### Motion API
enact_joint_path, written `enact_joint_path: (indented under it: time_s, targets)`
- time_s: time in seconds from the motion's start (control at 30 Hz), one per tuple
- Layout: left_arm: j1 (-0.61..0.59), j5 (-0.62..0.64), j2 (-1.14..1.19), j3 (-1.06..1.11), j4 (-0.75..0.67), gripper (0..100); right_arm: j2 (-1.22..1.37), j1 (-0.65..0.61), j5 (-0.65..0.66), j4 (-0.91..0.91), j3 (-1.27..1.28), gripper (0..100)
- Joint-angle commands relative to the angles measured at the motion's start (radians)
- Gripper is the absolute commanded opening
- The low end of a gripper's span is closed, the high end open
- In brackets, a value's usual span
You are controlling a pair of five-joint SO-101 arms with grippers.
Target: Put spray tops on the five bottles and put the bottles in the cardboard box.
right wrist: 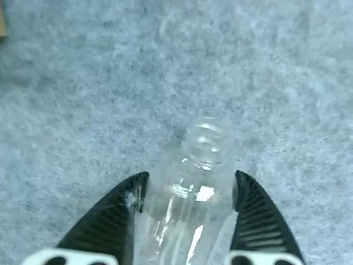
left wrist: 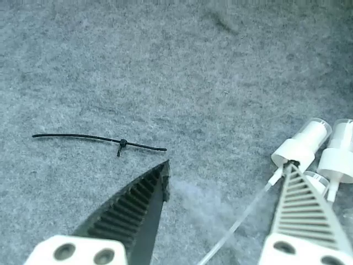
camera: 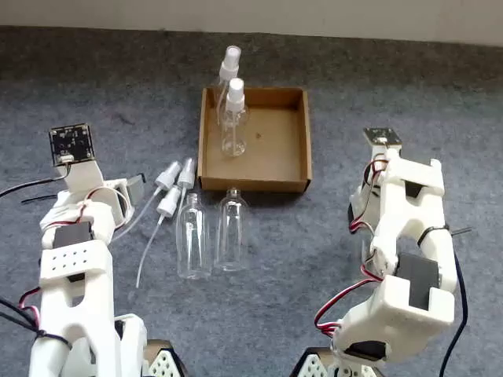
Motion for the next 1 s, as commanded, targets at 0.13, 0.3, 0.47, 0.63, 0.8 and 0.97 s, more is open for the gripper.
enact_joint_path:
  time_s: [0.13, 0.3, 0.47, 0.63, 0.8, 0.97]
  targets:
    - [0.015, 0.005, 0.001, -0.008, -0.021, 29, -0.139, -0.001, -0.011, -0.01, -0.111, 1.7]
    - [0.015, 0.005, 0.001, -0.008, -0.021, 29, -0.427, -0.001, -0.011, -0.027, -0.128, 0.4]
    - [0.015, 0.005, 0.001, -0.008, -0.021, 29, -0.753, -0.012, -0.011, -0.156, 0.097, 0.4]
    - [0.015, 0.005, -0.004, -0.008, -0.021, 29, -1.017, -0.07, -0.011, -0.303, 0.372, 0.4]
    - [0.03, 0.005, -0.007, -0.018, -0.018, 29, -1.092, -0.174, -0.083, -0.326, 0.46, 0.4]
    - [0.084, -0.074, -0.008, -0.067, 0.072, 29, -1.125, -0.315, -0.032, -0.321, 0.466, 0.4]
